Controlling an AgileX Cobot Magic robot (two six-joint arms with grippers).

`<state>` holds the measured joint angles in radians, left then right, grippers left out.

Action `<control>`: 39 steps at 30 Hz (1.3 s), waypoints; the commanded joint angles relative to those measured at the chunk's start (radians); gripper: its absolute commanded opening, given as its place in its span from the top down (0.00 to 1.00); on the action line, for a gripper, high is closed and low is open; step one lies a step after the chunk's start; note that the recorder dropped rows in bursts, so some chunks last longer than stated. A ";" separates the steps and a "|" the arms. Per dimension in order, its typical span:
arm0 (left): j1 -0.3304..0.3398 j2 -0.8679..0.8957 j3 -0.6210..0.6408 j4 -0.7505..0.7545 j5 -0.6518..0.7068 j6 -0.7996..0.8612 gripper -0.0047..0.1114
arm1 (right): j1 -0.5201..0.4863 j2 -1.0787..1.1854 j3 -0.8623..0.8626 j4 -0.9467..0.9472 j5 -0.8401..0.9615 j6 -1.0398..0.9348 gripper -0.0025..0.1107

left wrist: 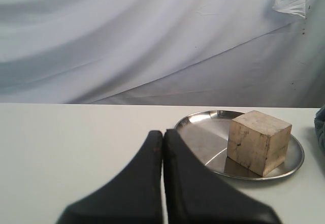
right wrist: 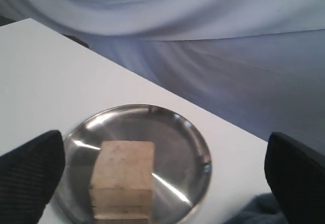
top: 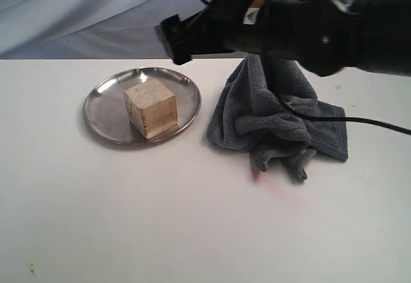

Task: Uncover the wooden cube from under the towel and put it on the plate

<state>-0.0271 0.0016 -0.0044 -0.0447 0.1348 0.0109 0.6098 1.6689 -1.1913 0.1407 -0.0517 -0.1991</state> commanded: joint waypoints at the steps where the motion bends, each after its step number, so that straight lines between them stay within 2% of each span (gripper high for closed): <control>1: -0.001 -0.002 0.004 0.001 -0.002 -0.001 0.95 | -0.100 -0.137 0.127 -0.029 -0.027 0.010 0.11; 11: -0.001 -0.002 0.004 0.001 -0.002 -0.003 0.95 | -0.362 -0.414 0.348 -0.053 -0.050 0.016 0.11; 17: -0.001 -0.002 0.004 0.001 -0.002 -0.001 0.95 | -0.466 -0.569 0.455 -0.053 -0.077 0.022 0.11; 39: -0.001 -0.002 0.004 0.001 -0.002 -0.003 0.95 | -0.484 -1.003 0.756 -0.045 -0.148 0.024 0.11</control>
<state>-0.0271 0.0016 -0.0044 -0.0447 0.1348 0.0109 0.1334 0.7126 -0.4640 0.1006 -0.1794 -0.1797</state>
